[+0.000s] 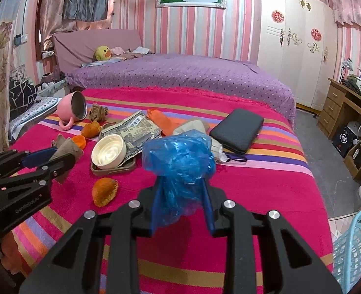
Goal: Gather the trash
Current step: 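Carry the tube and bag to the light blue basket and open both grippers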
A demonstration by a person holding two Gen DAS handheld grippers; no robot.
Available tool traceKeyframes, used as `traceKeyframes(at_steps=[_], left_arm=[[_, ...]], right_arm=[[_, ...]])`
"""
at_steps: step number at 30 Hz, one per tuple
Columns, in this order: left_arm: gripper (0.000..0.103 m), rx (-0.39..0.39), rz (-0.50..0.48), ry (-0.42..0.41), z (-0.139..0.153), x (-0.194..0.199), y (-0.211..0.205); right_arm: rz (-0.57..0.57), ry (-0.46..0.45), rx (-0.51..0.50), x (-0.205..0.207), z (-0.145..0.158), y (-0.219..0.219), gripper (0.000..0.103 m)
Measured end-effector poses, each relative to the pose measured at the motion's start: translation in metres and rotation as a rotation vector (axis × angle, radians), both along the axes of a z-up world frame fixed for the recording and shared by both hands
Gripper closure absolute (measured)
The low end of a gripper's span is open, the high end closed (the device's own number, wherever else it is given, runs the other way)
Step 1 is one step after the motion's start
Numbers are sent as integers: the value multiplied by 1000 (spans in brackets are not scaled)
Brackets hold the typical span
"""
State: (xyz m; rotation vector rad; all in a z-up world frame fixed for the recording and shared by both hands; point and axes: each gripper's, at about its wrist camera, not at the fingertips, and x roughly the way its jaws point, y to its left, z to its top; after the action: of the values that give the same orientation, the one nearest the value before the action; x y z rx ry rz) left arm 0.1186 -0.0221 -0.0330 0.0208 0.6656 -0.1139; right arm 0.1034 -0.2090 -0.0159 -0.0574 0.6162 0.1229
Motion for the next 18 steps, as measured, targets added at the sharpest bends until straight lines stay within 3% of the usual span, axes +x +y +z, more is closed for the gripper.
traceKeyframes(at_steps=[10, 18], left_arm=[[67, -15, -46, -54, 12, -10, -36], [67, -24, -122, -90, 30, -27, -92]], right_arm=[[-52, -36, 40, -21, 15, -52, 74], [-179, -52, 49, -55, 27, -149, 74]])
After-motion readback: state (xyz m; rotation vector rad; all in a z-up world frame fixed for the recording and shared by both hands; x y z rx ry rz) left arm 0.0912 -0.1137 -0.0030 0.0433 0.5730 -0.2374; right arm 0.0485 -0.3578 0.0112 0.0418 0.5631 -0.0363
